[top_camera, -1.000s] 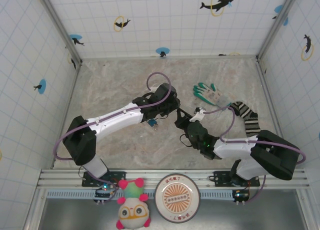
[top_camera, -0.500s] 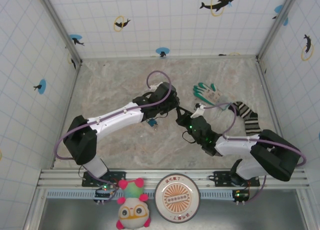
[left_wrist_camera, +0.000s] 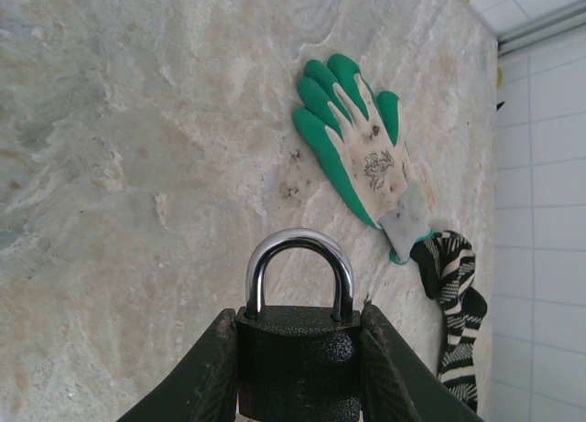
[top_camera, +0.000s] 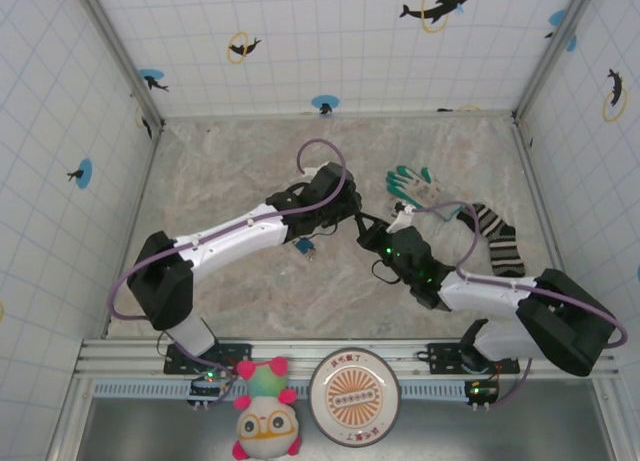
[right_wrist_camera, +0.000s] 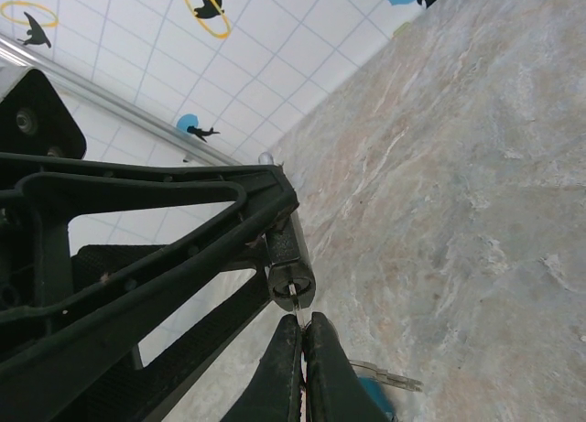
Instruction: Unlock with the key
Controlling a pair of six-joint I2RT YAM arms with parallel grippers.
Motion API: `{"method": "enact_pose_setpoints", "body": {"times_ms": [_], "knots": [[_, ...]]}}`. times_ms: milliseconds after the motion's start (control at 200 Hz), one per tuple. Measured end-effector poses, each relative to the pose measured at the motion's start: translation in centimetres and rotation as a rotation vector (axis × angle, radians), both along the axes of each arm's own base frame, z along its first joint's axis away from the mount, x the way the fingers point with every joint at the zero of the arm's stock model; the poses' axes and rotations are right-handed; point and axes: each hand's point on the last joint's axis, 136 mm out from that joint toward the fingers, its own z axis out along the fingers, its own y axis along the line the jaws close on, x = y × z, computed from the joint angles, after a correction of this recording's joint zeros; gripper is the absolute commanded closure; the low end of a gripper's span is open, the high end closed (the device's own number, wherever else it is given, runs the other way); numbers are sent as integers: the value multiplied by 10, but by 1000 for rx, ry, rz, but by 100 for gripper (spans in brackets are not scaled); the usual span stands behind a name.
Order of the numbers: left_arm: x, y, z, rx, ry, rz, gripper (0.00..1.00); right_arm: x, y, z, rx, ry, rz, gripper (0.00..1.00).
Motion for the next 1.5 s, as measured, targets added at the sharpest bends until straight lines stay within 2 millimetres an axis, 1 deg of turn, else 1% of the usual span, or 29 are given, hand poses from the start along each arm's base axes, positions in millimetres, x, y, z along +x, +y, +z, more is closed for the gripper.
{"method": "enact_pose_setpoints", "body": {"times_ms": [105, 205, 355, 420, 555, 691, 771, 911, 1101, 1196, 1276, 1346, 1406, 1496], "knots": [[-5, -1, 1, 3, 4, -21, 100, -6, -3, 0, -7, 9, 14, 93], [-14, -5, 2, 5, 16, -59, 100, -16, -7, 1, -13, 10, 37, 86], [-27, -2, -9, 48, 58, -100, 100, -28, -18, 16, 6, -27, 50, 76], [-31, -1, -12, 60, 71, -111, 100, -33, -23, 19, 9, -39, 53, 73], [-34, 0, -15, 69, 84, -120, 100, -43, -35, 16, -4, -43, 54, 72], [-35, 0, -16, 71, 92, -125, 100, -47, -40, 13, -14, -38, 57, 73], [-37, 0, -18, 71, 99, -129, 100, -49, -39, 7, -23, -26, 70, 73], [-39, 1, -22, 74, 109, -135, 100, -50, -33, -9, -49, 10, 96, 69], [-41, 2, -24, 77, 116, -137, 100, -49, -24, -21, -63, 35, 124, 67], [-41, 2, -24, 75, 117, -139, 100, -49, -20, -27, -69, 48, 134, 64], [-42, 2, -25, 74, 119, -142, 100, -48, -17, -30, -72, 52, 141, 64], [-42, 2, -26, 72, 119, -143, 100, -47, -15, -30, -70, 52, 146, 65], [-43, 2, -27, 74, 123, -145, 100, -47, -13, -30, -64, 52, 150, 68], [-44, 3, -29, 74, 128, -148, 100, -46, -8, -27, -54, 47, 158, 68]]}}
